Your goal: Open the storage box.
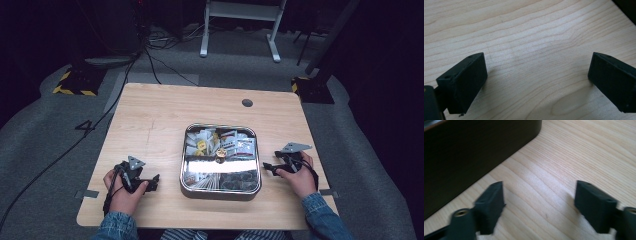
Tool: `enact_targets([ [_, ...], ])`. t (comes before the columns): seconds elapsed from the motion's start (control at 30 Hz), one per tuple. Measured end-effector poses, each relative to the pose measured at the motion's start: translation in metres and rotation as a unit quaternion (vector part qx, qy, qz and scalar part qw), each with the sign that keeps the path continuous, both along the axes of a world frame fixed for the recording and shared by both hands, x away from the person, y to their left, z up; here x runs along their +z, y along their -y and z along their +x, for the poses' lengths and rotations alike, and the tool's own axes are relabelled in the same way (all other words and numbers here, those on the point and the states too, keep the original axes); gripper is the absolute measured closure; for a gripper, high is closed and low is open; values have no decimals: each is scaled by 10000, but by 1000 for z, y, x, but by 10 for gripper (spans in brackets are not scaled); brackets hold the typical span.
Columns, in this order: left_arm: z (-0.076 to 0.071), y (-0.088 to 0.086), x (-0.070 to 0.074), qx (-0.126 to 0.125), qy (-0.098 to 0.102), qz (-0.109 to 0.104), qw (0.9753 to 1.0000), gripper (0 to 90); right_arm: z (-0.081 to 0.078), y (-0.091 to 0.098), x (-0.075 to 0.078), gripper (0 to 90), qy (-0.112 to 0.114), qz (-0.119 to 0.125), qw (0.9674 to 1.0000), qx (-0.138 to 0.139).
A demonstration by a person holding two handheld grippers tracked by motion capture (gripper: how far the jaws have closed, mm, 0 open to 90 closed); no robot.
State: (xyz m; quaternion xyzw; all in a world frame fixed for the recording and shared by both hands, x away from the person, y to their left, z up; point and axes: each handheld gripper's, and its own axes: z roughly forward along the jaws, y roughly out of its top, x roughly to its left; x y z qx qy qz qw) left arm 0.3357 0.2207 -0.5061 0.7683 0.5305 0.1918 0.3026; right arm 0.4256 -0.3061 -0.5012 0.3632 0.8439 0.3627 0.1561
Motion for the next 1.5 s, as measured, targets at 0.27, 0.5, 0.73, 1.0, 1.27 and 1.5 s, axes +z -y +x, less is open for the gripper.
enact_targets([
  [0.27,0,0,0,-30,1,9,10000,26,-8,3,27,428,93,418,9990,85],
  [0.5,3,2,0,-97,-12,-13,10000,24,-17,-1,56,469,254,691,9972,115],
  [0.73,5,3,0,-154,-11,-2,9999,23,-17,-32,89,465,355,915,9926,713],
  [1.0,4,4,0,-147,4,9,9999,28,-15,-74,91,433,275,966,9889,1093],
  [1.27,5,4,0,-167,-9,-1,9999,23,-14,-117,78,385,118,947,9855,1401],
  [1.5,5,4,0,-161,2,2,9999,24,-12,-143,68,337,134,897,9841,1525],
])
